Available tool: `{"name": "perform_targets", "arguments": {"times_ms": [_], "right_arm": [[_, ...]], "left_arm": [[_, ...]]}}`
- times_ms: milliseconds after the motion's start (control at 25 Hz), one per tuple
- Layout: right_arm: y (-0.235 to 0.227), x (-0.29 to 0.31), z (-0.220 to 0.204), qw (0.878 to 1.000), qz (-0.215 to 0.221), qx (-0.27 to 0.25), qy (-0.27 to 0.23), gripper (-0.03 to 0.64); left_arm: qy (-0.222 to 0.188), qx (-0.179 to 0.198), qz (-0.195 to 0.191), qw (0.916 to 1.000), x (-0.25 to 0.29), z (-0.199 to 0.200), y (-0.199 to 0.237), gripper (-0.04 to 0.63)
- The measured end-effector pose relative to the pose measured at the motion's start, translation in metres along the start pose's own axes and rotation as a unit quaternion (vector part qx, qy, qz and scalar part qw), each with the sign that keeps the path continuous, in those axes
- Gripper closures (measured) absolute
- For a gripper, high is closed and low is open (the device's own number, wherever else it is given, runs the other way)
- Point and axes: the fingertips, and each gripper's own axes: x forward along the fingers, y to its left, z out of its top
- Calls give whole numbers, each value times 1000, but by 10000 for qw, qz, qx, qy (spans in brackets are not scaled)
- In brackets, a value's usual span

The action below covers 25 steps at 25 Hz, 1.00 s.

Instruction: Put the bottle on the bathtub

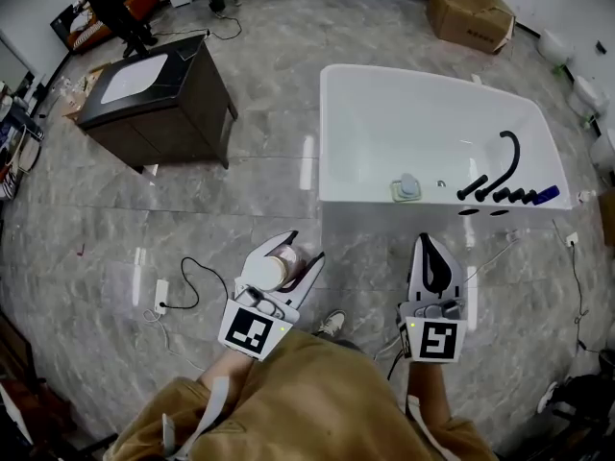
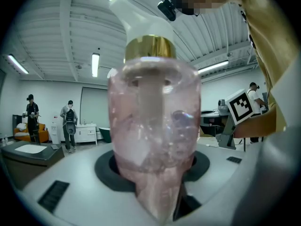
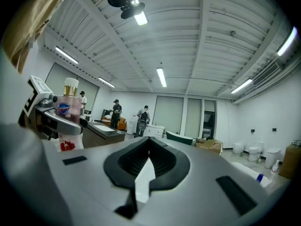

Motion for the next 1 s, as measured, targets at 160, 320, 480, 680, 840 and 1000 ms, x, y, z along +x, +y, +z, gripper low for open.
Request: {"name": "perform_targets", "arguments": {"times_ms": [160,320,480,680,840,1000], "right_arm": [[-16,9,-8,10000,30,81,18,611],[-24,15,-13,9999,8,111,70,611],[-28,23,-15,9998,-59,96,149,611],[-34,39,-12,9993,-281,13,228,611],[-35,56,-15,9986,-406,-22,332,611],[-32,75,-23,9978,-481,-19,462,611]], "left_arm": [[37,15,-8,10000,22,1,-3,396],[49,34,-62,10000,38,2,-2,396],[-10,27,-172,9998,54,3,5,396],[-4,7,-442,9990,74,-4,17,396],[17,-32,-619,9981,94,-9,32,396],[66,-87,-789,9968,113,-18,47,396]]}}
